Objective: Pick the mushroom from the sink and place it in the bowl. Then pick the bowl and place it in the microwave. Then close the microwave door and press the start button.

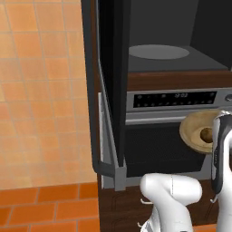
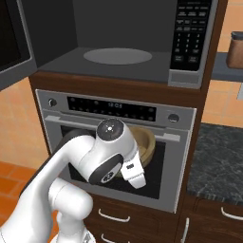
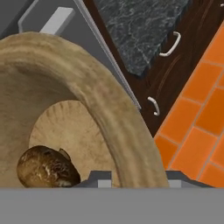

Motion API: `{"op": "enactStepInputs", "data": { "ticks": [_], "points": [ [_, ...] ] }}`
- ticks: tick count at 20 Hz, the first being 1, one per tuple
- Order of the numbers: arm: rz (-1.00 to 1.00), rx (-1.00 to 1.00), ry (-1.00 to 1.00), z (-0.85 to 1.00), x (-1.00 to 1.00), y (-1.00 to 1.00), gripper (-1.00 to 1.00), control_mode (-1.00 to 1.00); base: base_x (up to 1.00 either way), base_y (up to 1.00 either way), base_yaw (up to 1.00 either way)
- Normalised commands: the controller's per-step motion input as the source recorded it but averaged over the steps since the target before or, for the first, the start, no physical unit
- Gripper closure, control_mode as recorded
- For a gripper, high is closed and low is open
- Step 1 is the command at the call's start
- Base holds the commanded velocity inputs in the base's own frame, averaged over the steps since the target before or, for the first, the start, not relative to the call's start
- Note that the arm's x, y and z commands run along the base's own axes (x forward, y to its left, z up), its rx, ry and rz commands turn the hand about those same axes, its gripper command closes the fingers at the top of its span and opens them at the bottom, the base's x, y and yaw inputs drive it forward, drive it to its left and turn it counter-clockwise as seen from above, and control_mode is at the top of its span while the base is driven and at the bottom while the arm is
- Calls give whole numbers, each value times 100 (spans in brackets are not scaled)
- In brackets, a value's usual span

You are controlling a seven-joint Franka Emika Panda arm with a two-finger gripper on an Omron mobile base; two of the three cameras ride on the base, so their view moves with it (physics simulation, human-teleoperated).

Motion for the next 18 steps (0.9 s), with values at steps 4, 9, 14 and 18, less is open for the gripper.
{"op": "enactStepInputs", "data": {
  "ticks": [4, 9, 14, 18],
  "points": [
    [0, 15, -11, 34, -78, -19, 100, -100, 0, 0, 0],
    [-1, 13, -2, 100, -63, -2, 100, -100, 0, 0, 0],
    [-7, 2, 2, 98, -5, 27, 100, -100, 0, 0, 0],
    [-13, 1, 0, 58, 2, 66, 100, -100, 0, 0, 0]
  ]
}}
